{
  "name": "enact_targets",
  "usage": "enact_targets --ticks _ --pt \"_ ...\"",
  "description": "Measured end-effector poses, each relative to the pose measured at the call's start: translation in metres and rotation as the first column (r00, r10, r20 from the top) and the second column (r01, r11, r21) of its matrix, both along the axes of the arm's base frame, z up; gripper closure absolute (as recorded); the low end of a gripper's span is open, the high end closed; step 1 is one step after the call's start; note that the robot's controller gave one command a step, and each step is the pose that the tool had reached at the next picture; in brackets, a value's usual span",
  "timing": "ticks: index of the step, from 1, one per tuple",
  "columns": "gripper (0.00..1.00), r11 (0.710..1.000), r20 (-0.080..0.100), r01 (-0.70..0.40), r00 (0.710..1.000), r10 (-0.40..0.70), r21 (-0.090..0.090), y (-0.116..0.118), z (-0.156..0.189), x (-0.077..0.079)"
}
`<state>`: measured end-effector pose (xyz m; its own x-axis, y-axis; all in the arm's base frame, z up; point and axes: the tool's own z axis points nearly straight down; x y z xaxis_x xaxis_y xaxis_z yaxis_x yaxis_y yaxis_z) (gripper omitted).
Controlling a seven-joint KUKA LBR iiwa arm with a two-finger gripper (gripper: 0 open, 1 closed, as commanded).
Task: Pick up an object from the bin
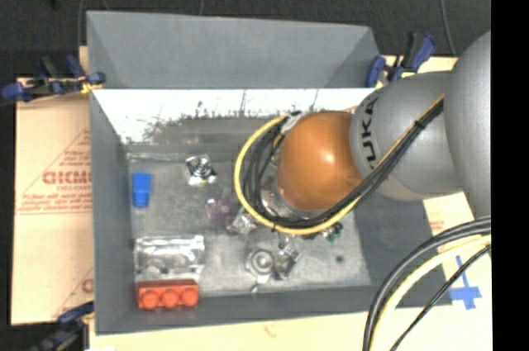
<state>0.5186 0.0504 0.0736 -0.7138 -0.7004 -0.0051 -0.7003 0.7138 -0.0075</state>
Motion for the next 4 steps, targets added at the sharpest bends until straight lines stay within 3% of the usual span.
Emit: enact_targets --ticks 1,2,3,4 --pt "0.00 0.999 0.005 -0.047 0.999 0.047 0.009 -0.021 0.001 0.006" --pt "0.00 0.976 0.004 -0.218 0.976 0.218 -0.002 0.001 0.000 -0.004" --pt "1.00 0.976 0.003 -0.218 0.976 0.218 -0.001 0.001 0.002 -0.003" --pt "0.00 0.976 -0.003 -0.219 0.976 0.219 0.000 0.001 0.000 -0.006"
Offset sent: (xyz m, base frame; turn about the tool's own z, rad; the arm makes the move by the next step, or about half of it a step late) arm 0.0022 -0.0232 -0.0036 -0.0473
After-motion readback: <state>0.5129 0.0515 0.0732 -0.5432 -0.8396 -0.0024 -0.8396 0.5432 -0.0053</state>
